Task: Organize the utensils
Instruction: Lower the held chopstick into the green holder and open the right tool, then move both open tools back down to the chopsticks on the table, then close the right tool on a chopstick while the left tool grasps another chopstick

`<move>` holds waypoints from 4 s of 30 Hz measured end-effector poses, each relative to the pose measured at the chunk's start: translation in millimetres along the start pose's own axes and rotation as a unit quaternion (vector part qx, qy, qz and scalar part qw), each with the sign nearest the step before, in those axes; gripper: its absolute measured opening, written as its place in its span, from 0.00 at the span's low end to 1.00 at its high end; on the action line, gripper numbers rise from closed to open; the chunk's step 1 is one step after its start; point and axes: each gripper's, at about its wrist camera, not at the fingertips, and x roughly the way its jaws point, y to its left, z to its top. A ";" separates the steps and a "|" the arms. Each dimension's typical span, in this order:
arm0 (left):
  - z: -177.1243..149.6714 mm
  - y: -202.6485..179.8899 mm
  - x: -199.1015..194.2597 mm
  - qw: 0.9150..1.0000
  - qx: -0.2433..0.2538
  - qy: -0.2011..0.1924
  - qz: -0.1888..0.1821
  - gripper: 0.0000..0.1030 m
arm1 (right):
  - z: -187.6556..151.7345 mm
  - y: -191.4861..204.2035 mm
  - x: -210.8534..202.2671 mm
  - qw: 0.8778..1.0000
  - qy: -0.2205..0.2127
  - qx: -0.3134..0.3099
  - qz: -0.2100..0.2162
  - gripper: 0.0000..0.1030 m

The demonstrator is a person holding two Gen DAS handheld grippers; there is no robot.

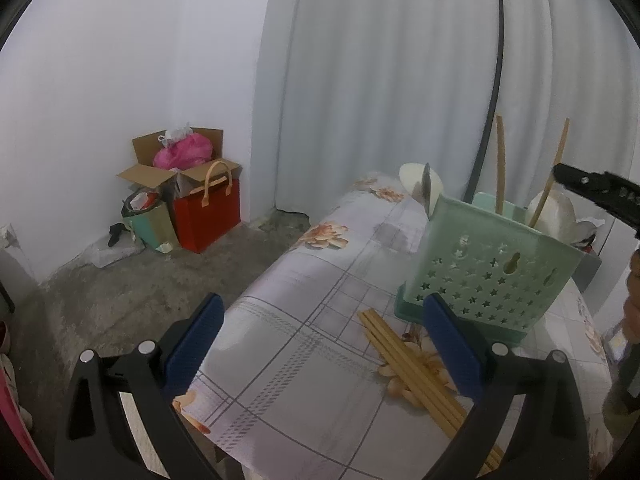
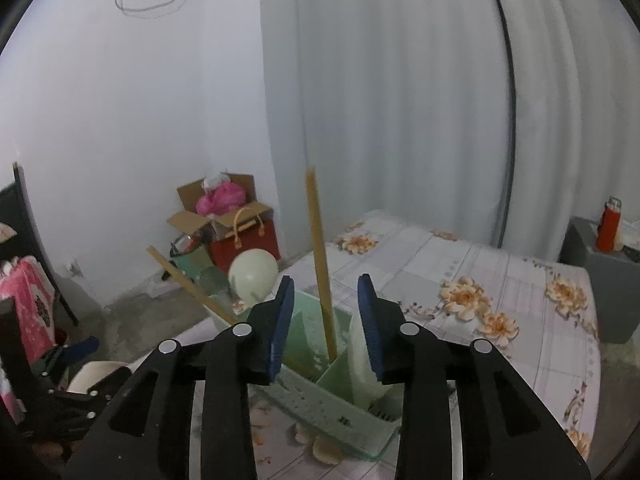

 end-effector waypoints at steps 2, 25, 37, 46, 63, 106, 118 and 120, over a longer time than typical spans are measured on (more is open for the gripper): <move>-1.1 2.2 -0.8 1.000 0.001 -0.001 0.002 0.94 | 2.7 -1.2 -10.5 1.000 -0.009 0.006 -0.001 0.36; -53.6 -37.1 2.2 0.983 0.077 0.079 -0.144 0.65 | -91.7 35.4 12.5 0.976 0.189 -0.089 0.062 0.53; -71.8 -69.4 45.4 0.974 0.082 0.159 -0.137 0.38 | -127.1 28.6 44.9 0.964 0.252 -0.089 -0.001 0.77; -75.6 -76.0 40.6 0.976 0.128 0.146 -0.098 0.37 | -136.9 15.9 49.5 0.960 0.272 -0.060 -0.011 0.92; -69.4 -19.0 53.4 0.979 0.005 0.167 -0.115 0.10 | -132.8 4.1 23.0 0.966 0.236 -0.097 -0.034 0.92; -63.2 -17.6 60.7 0.971 -0.026 0.211 -0.112 0.15 | -123.7 42.8 44.4 0.934 0.319 -0.140 0.075 0.13; -59.2 -36.0 73.6 0.977 0.043 0.204 -0.042 0.10 | -118.6 55.5 70.8 0.942 0.298 -0.132 0.077 0.05; -59.6 -36.1 74.0 0.977 0.043 0.204 -0.040 0.10 | -119.7 55.6 69.4 0.942 0.299 -0.130 0.076 0.05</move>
